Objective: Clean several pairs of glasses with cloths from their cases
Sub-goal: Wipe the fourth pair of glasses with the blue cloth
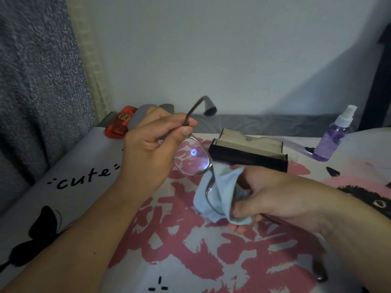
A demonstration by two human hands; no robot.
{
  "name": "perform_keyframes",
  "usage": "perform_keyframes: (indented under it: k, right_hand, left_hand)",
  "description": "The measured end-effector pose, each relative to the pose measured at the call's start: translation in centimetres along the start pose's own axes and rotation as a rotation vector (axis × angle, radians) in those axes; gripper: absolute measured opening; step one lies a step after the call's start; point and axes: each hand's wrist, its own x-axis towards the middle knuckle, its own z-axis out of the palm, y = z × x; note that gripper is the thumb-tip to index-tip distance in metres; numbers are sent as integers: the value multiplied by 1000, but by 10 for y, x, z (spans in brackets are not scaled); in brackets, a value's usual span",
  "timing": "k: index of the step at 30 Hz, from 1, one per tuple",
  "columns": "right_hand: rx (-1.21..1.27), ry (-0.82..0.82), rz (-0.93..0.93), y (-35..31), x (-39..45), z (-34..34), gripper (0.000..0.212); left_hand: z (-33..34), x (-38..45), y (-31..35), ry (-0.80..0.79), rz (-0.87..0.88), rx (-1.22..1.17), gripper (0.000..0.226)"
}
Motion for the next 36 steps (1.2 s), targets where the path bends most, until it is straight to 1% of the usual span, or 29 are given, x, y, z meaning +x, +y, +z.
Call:
perform_keyframes:
  k: [2, 5, 6, 8, 12, 14, 15, 19, 21, 23, 25, 27, 29, 32, 36]
  right_hand:
    - [-40, 83, 13, 1, 3, 0, 34]
    - [-52, 68, 50, 2, 5, -1, 20]
    - [-73, 62, 54, 3, 5, 0, 18]
    - [-72, 31, 51, 4, 5, 0, 22]
    - [128, -123, 29, 1, 2, -5, 32]
    - [164, -162, 11, 1, 2, -2, 36]
    - [137, -147, 3, 2, 3, 0, 36]
    - [40, 20, 21, 2, 7, 8, 27]
    - [44, 44, 45, 0, 7, 6, 21]
    - [82, 35, 75, -2, 7, 5, 18]
    - [126, -21, 64, -2, 7, 5, 21]
    - [127, -90, 9, -2, 5, 6, 29]
    - [95, -96, -15, 0, 4, 10, 37]
    - [-14, 5, -57, 3, 9, 17, 36]
    - [6, 141, -103, 1, 15, 23, 23]
  left_hand:
    - [0, 0, -1, 10, -12, -11, 20]
    - [2, -1, -1, 21, -13, 2, 23]
    - [3, -1, -1, 18, -24, -10, 24]
    - [4, -1, 0, 8, -30, -22, 24]
    - [0, 1, -1, 13, -14, 30, 18]
    - [2, 0, 0, 1, -24, 21, 19]
    - [4, 0, 0, -5, -33, 9, 19]
    - [4, 0, 0, 2, -61, -37, 23]
    - [2, 1, -1, 2, -66, -34, 21]
    - [1, 2, -2, 6, -79, -37, 20]
    - [1, 2, -3, 7, -93, -45, 21]
    - [1, 2, -4, -2, -101, -41, 20]
    - [4, 1, -2, -18, -111, -58, 20]
    - [6, 2, 1, -11, -132, -107, 22]
    - [3, 6, 4, 22, -154, -158, 25]
